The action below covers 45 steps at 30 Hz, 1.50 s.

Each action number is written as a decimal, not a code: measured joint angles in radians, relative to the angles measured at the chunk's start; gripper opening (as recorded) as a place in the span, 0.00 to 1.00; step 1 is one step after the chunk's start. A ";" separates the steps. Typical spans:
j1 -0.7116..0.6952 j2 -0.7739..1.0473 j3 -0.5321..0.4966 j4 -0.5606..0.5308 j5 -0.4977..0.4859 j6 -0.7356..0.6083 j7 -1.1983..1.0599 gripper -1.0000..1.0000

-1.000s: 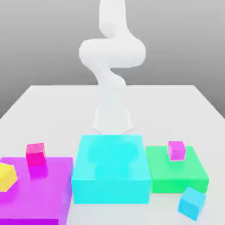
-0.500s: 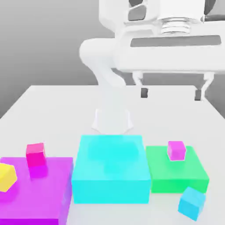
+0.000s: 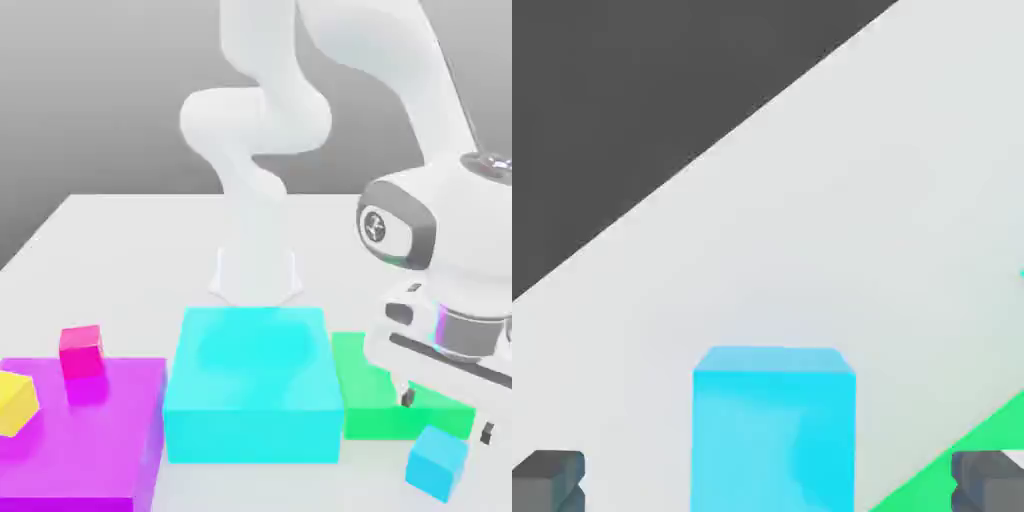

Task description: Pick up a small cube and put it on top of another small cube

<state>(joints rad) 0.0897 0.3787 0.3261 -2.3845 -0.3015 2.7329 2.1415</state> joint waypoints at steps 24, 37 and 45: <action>0.021 -0.388 0.111 -0.185 0.314 -0.178 -0.218 0.00; 0.170 -0.770 0.085 -0.437 0.541 -0.287 -0.371 0.00; 0.138 -0.589 0.128 -0.483 0.498 -0.063 -0.334 1.00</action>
<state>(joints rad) 0.2274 -0.2107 0.4536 -2.8673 0.1962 2.6698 1.8071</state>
